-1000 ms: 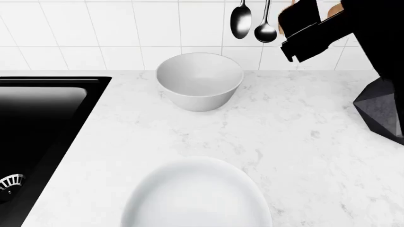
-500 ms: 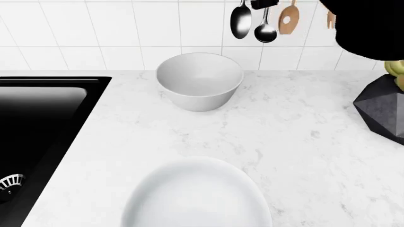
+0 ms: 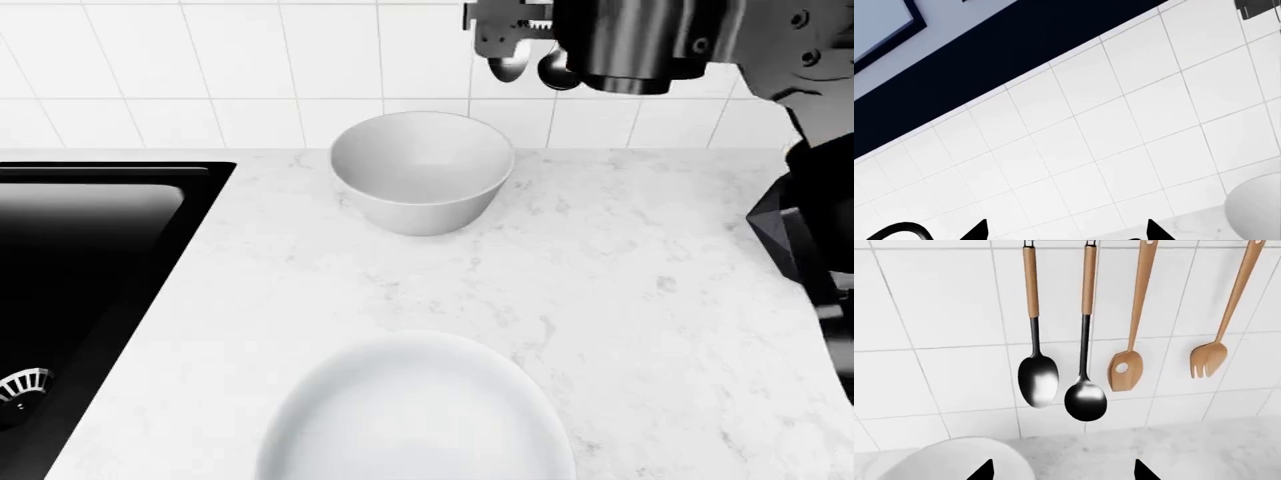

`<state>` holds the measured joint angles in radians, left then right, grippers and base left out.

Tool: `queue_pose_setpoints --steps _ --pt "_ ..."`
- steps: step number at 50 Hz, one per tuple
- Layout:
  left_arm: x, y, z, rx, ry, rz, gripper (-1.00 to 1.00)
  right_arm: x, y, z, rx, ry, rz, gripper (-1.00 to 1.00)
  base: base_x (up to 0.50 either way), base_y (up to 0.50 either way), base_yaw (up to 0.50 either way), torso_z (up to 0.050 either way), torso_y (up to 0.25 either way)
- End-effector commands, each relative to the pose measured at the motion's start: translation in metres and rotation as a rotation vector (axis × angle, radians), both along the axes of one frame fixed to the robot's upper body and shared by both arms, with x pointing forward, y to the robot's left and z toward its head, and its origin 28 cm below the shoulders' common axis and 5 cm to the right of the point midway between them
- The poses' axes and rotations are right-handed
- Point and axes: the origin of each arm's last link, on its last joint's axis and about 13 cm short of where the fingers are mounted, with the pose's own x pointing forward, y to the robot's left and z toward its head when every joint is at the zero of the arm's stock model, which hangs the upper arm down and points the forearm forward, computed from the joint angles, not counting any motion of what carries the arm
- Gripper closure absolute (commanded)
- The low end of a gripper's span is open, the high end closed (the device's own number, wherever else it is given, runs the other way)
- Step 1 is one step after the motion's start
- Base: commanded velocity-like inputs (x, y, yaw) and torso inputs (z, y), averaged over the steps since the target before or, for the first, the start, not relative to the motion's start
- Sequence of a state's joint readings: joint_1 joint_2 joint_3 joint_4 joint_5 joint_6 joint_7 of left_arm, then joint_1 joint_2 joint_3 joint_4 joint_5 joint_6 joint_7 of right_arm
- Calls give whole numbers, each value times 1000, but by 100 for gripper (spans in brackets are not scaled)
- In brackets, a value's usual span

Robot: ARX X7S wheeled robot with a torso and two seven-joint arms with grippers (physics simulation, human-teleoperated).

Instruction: Stack the bowls in the sink.

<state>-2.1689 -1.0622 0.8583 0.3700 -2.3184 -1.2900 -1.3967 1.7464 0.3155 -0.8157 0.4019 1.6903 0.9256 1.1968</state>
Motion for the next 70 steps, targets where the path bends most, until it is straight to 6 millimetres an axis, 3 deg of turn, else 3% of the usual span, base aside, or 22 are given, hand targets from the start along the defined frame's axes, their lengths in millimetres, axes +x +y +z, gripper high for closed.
queue_pose_setpoints --steps 1,27,70 --pt "1 0 -1 -3 4 -3 -100 22 5 -28 58 102 -41 -100 0 0 0 0 0" --pt "1 2 -6 -6 14 -1 -100 42 15 -73 246 225 -54 -100 0 0 0 0 0" --pt "3 5 -11 -14 21 0 -100 54 35 -119 298 350 -43 -100 0 0 0 0 0"
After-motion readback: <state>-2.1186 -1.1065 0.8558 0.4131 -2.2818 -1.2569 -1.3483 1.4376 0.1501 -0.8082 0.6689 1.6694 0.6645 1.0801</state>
